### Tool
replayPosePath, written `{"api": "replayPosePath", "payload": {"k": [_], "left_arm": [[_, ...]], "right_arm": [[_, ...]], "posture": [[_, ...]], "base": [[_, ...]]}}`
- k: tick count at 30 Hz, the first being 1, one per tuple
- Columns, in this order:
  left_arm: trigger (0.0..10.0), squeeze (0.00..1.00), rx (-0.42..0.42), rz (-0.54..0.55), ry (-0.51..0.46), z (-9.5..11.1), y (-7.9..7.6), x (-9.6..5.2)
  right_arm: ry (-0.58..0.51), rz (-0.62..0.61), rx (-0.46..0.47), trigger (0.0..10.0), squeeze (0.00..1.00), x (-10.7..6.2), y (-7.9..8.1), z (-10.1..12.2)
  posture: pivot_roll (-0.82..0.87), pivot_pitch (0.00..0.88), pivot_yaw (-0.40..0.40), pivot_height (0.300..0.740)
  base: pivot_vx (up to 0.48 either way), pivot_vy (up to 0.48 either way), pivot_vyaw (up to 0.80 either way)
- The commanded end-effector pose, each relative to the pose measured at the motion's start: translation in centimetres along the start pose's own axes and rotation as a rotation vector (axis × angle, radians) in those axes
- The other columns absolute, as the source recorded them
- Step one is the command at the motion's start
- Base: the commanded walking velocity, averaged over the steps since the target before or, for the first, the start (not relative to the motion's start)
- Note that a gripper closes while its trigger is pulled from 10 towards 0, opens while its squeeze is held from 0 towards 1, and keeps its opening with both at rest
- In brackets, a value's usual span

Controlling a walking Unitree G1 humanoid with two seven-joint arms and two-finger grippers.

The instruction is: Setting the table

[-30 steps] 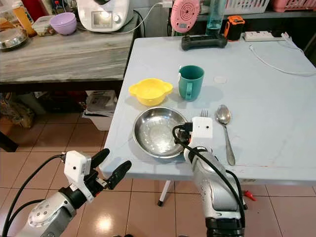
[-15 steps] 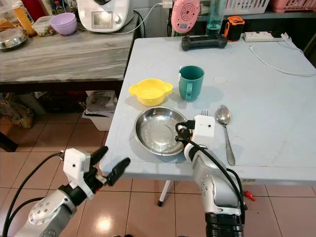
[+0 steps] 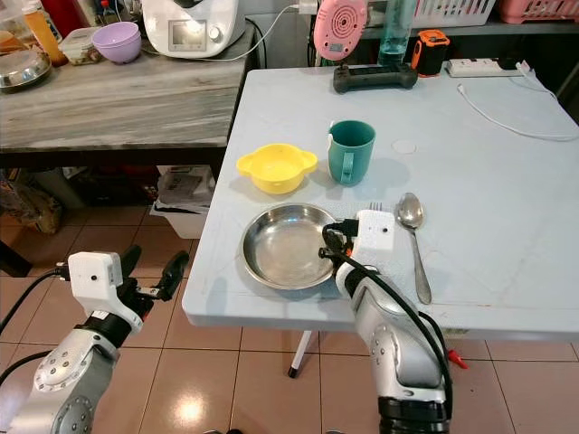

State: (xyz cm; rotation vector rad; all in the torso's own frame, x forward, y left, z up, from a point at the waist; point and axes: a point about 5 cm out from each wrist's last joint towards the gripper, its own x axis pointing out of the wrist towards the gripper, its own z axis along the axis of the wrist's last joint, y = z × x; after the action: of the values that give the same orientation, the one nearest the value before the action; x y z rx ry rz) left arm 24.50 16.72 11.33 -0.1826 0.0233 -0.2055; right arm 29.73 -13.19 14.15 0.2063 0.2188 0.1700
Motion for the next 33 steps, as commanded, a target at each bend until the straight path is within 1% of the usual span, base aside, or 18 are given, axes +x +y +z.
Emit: {"api": "replayPosePath", "payload": {"k": [1, 5, 7, 23, 33], "left_arm": [[10.0, 0.0, 0.005, 0.043, -0.005, 0.12, 0.75, 0.0], [10.0, 0.0, -0.014, 0.057, -0.007, 0.07, 0.85, 0.06], [10.0, 0.0, -0.003, 0.05, -0.005, 0.04, 0.81, 0.12], [10.0, 0.0, 0.014, 0.04, 0.013, -0.22, 0.83, 0.19], [10.0, 0.0, 0.013, 0.038, 0.017, -0.35, 0.87, 0.18]], "right_arm": [[-0.063, 0.019, -0.029, 10.0, 0.0, -0.33, 0.37, 0.91], [-0.086, 0.013, -0.028, 10.0, 0.0, -0.39, 0.16, 1.14], [-0.086, 0.009, -0.027, 10.0, 0.0, -0.37, 0.02, 1.1], [-0.095, 0.015, -0.024, 10.0, 0.0, -0.42, 0.25, 0.71], [-0.117, 0.016, -0.028, 10.0, 0.0, -0.44, 0.23, 0.9]], "posture": [[-0.13, 0.103, 0.06, 0.74], [-0.13, 0.102, 0.061, 0.74], [-0.13, 0.102, 0.063, 0.74], [-0.13, 0.102, 0.073, 0.74], [-0.13, 0.096, 0.073, 0.74]], "base": [[0.0, 0.0, 0.0], [0.0, 0.0, 0.0], [0.0, 0.124, 0.0], [0.0, 0.321, 0.0], [0.0, 0.351, 0.0]]}}
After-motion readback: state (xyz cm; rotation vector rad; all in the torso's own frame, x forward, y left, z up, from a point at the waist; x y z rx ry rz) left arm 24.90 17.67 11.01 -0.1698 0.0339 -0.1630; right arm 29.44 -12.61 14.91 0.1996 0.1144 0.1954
